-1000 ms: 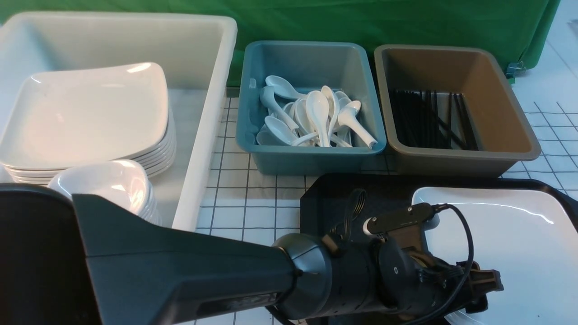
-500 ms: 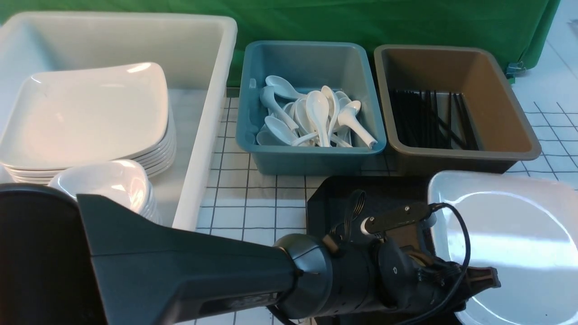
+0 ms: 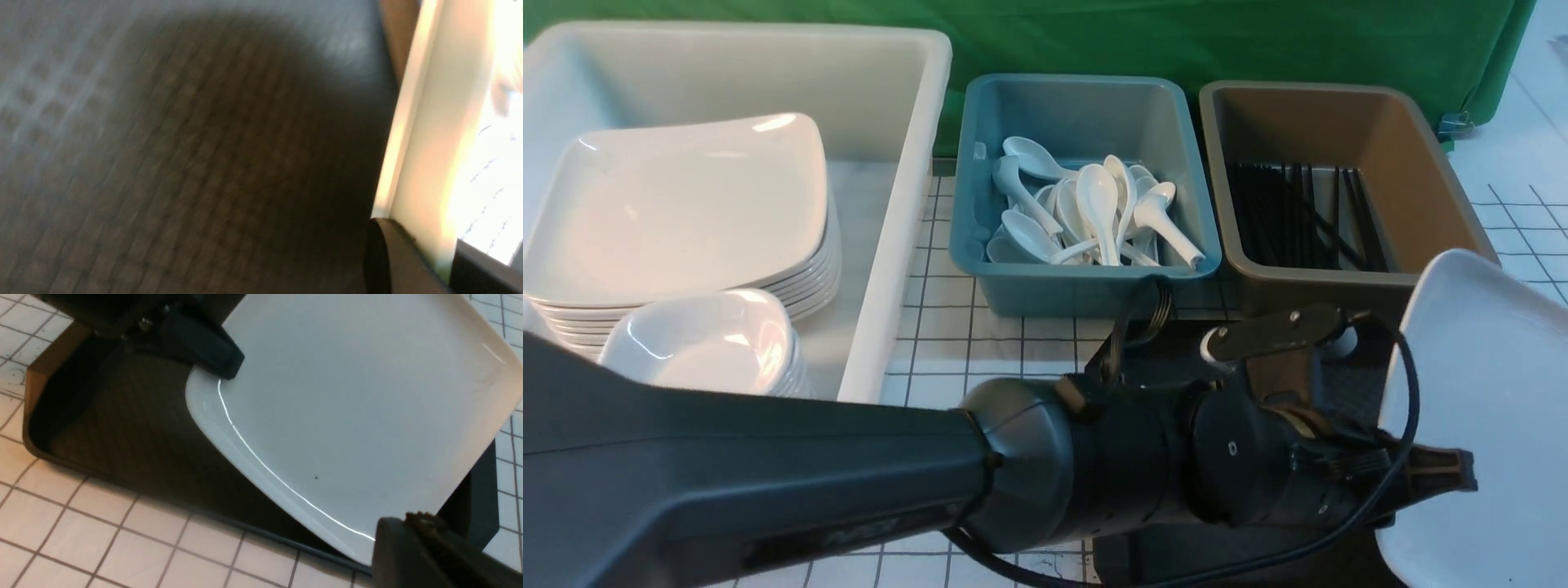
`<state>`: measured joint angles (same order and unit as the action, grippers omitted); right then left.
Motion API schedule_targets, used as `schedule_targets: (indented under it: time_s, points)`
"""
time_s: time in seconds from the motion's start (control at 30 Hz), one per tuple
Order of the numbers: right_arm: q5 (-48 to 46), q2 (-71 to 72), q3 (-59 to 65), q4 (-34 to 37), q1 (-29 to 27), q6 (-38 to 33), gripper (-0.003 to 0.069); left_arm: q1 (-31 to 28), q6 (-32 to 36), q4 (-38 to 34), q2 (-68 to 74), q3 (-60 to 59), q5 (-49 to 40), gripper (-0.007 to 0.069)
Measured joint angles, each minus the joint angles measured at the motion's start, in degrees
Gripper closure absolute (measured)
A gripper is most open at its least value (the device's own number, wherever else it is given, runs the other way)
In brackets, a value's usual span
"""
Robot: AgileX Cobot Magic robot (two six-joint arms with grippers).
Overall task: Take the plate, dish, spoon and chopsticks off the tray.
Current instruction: Use the left arm to grab a plate from the dinner plate, then use the left arm to put the plate into the large storage box on the left
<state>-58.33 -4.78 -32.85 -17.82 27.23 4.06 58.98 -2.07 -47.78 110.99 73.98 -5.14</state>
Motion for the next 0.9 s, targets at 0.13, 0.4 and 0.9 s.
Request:
schedule_targets:
  time_s: [0.13, 0.4, 0.9]
  points:
    - [-0.1, 0.0, 0.0, 0.0, 0.0, 0.0, 0.058, -0.8, 0.3, 1.2, -2.1, 0.0, -0.7, 0.0607]
    - [-0.1, 0.0, 0.0, 0.0, 0.0, 0.0, 0.0572, -4.6, 0.4, 2.9, -6.4, -0.1, -2.2, 0.0607]
    - [-0.1, 0.0, 0.0, 0.0, 0.0, 0.0, 0.0557, -12.1, 0.5, 4.1, -15.8, -0.1, -3.5, 0.0606]
